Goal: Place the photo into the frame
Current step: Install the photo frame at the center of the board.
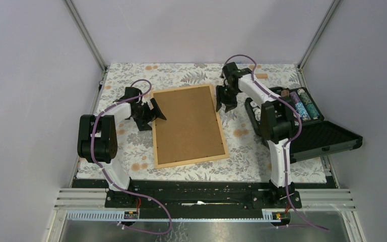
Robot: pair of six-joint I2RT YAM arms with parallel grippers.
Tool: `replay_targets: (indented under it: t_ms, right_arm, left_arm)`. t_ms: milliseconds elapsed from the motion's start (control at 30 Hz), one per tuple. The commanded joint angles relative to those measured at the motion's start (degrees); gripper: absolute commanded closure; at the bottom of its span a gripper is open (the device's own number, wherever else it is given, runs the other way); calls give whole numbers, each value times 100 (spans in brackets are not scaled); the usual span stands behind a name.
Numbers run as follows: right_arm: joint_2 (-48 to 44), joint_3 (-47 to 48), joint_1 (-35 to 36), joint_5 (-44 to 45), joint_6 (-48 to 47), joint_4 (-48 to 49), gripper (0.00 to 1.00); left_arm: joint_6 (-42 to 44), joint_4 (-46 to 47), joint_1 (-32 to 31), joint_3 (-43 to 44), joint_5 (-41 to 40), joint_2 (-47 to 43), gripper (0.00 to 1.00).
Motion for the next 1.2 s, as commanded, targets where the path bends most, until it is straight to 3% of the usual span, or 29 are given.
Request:
replay_targets:
  t_ms: [0,133,333,1167]
  right_arm:
    - [-833,-748,-35,316,-265,-38,49]
    - [-848,-1083,-22,-48,-220,141,57]
    - [-635,-1147,109,-68,-180,334,57]
    - [96,-1024,415,826,98,491,63]
  left_arm:
    - [35,-30,-64,-244,170,242,2]
    - [33,-29,-64,-248,198,255,2]
    - [34,-30,-64,-249,189,252,2]
    - [35,-25,-64,-268,231,225,1]
